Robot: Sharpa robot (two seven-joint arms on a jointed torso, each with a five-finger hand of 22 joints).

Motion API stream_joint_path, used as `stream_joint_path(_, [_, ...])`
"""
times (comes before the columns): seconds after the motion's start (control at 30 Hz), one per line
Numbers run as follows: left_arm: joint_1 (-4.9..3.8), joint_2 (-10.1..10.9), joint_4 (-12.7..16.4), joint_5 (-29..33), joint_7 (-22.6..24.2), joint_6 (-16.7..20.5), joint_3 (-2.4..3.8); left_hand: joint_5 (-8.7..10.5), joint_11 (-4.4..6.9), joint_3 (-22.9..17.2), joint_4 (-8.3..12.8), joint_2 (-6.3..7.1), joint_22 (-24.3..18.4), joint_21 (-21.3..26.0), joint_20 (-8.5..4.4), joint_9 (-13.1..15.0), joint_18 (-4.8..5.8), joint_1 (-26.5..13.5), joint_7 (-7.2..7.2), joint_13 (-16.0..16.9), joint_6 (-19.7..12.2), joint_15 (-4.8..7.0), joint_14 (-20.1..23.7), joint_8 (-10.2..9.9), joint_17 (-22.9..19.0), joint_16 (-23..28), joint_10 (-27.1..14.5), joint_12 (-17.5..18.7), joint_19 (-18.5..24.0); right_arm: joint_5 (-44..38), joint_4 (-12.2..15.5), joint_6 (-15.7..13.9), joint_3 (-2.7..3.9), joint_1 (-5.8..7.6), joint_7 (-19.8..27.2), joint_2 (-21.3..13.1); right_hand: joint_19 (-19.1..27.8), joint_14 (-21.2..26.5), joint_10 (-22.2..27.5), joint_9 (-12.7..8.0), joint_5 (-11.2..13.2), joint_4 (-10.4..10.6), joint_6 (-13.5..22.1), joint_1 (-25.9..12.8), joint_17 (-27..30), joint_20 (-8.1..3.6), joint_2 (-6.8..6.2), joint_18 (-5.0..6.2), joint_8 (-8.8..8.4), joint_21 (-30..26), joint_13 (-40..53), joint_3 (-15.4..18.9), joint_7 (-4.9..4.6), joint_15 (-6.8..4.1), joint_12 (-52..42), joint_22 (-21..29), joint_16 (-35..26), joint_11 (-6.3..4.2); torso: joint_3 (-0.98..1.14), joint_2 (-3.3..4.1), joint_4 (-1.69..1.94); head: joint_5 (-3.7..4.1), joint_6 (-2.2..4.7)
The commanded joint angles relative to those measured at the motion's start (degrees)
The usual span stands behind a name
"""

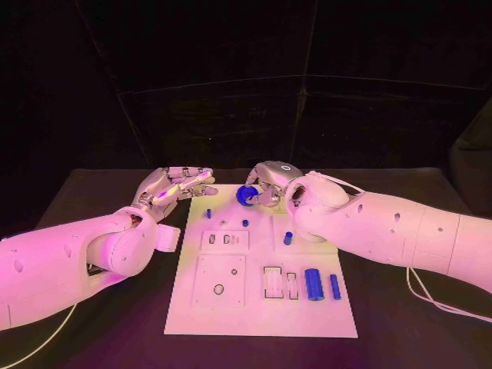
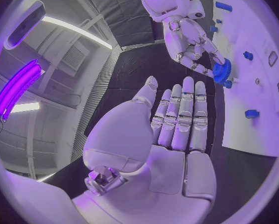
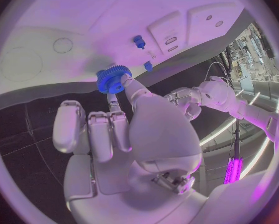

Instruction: Assemble the parts on the task board

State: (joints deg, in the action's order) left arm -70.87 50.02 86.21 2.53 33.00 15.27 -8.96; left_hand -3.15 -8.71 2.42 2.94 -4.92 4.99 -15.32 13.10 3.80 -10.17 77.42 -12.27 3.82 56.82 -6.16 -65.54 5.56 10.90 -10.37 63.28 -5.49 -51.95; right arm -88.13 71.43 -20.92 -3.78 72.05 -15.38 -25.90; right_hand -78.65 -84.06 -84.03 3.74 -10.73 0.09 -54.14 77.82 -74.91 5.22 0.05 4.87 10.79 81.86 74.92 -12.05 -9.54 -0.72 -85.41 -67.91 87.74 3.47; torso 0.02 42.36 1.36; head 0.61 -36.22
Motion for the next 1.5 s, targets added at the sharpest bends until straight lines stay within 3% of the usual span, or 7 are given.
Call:
stream_joint_path(0.03, [-0.08, -0.14, 0.01, 0.04, 0.26, -0.65, 0.05, 0.17, -0.27, -0.03, 0.39, -0.45, -0.05, 0.28, -0.03, -0.08, -0.43, -0.18, -0.1, -0.08, 0.07, -0.14, -0.45, -0.32, 0.09, 0.22, 0.12, 0.34, -0.24, -2.55, -1.05, 2.25, 0.03, -0.31, -0.27, 1.14, -0.38, -4.65, -2.76, 0.08, -0.17, -0.04, -1.29, -0.52, -8.51, -0.09, -0.13, -0.48, -0.15, 0.27, 9.14, -0.44, 1.29, -0.33, 0.34, -0.06, 0.13, -0.29, 0.02, 0.06, -0.11, -0.21, -0.13])
stream_joint_path(0.53, [-0.09, -0.37, -0.11, 0.04, 0.01, -0.79, 0.06, 0.17, -0.28, -0.06, 0.48, -0.46, -0.08, 0.31, -0.03, -0.08, -0.43, -0.15, -0.12, -0.08, 0.06, -0.15, -0.46, -0.36, 0.1, 0.28, 0.12, 0.41, -0.27, -3.46, -4.14, 3.14, 0.03, -1.17, -1.66, 4.21, -0.09, -4.56, -1.96, -0.11, 1.87, 0.08, 0.99, -2.77, -8.11, 0.34, -1.91, -0.44, -2.1, 0.09, 7.96, -0.97, 0.48, 0.24, 1.54, 0.29, -0.03, 0.41, 0.08, 0.03, -0.24, -0.49, -0.36])
stream_joint_path(0.67, [-0.09, -0.45, -0.13, 0.04, -0.26, -0.96, 0.06, 0.18, -0.31, -0.04, 0.51, -0.44, -0.1, 0.33, -0.03, -0.09, -0.42, -0.18, -0.16, -0.09, 0.04, -0.17, -0.46, -0.4, 0.11, 0.33, 0.09, 0.46, -0.27, -3.52, -4.49, 3.39, 0.03, -1.2, -1.56, 4.74, 0.14, -4.54, -1.46, -0.13, 3.01, 0.55, 4.06, -4.07, -8.07, 0.89, -2.66, -0.39, -4.12, -0.05, 7.3, -0.54, -0.24, 0.84, 2.24, 0.57, -0.06, 1.09, 0.1, 0.03, -0.26, -0.54, -0.34])
stream_joint_path(0.8, [-0.09, -0.48, -0.17, 0.04, -0.45, -1.03, 0.06, 0.18, -0.34, -0.02, 0.54, -0.41, -0.12, 0.35, -0.02, -0.09, -0.42, -0.22, -0.19, -0.09, 0.01, -0.18, -0.46, -0.43, 0.12, 0.37, 0.07, 0.52, -0.28, -3.31, -4.71, 3.49, 0.03, -1.21, -1.52, 5.05, 0.34, -4.53, -1.06, -0.07, 7.78, 2.21, 6.47, -6.44, -8.06, 1.41, -4.01, -0.33, -5.7, -0.17, 6.79, 1.38, -0.68, 1.32, 2.76, 0.83, -0.07, 1.64, 0.1, 0.03, -0.25, -0.54, -0.33])
stream_joint_path(0.9, [-0.09, -0.59, -0.23, 0.04, -0.75, -1.09, 0.06, 0.19, -0.38, 0.0, 0.57, -0.39, -0.14, 0.38, -0.01, -0.1, -0.41, -0.27, -0.24, -0.1, -0.04, -0.2, -0.46, -0.49, 0.13, 0.43, 0.03, 0.59, -0.29, -2.94, -4.82, 3.71, 0.03, -1.22, -1.34, 5.23, 0.42, -4.51, -0.89, -0.45, 7.92, 3.86, 13.01, -8.13, -8.04, 1.5, -5.16, -0.29, -7.36, -0.21, 6.66, 3.78, -0.63, 1.35, 2.92, 0.93, -0.07, 1.58, 0.11, 0.01, -0.23, -0.47, -0.33])
stream_joint_path(1.03, [-0.09, -0.77, -0.26, 0.04, -0.98, -1.18, 0.06, 0.24, -0.48, 0.09, 0.63, -0.3, -0.2, 0.46, 0.02, -0.11, -0.4, -0.42, -0.37, -0.11, -0.18, -0.26, -0.43, -0.63, 0.15, 0.56, -0.08, 0.75, -0.3, -2.58, -4.84, 3.71, 0.04, -1.22, -1.42, 5.27, 0.44, -4.51, -0.74, -0.56, 7.91, 5.7, 16.44, -8.89, -8.07, 1.58, -5.42, -0.3, -7.7, -0.22, 6.52, 6.36, -0.75, 1.44, 3.07, 0.95, -0.06, 1.78, 0.1, 0.01, -0.21, -0.47, -0.33])
stream_joint_path(1.5, [-0.1, -0.23, -0.06, 0.04, -1.12, -1.26, 0.06, 0.25, -0.49, 0.08, 0.66, -0.3, -0.21, 0.47, 0.02, -0.12, -0.39, -0.42, -0.37, -0.11, -0.2, -0.27, -0.43, -0.65, 0.16, 0.59, -0.09, 0.78, -0.31, 0.73, 0.2, -1.28, 0.09, -1.28, 0.65, -0.58, -0.03, -4.7, -1.36, 0.38, 4.36, 7.42, 8.58, -6.51, -8.96, 1.92, -3.17, -0.44, -6.06, 0.23, 7.51, 8.77, -1.07, 1.76, 2.22, 0.09, 0.27, 2.02, 0.14, -0.12, -0.64, -0.7, -0.36])
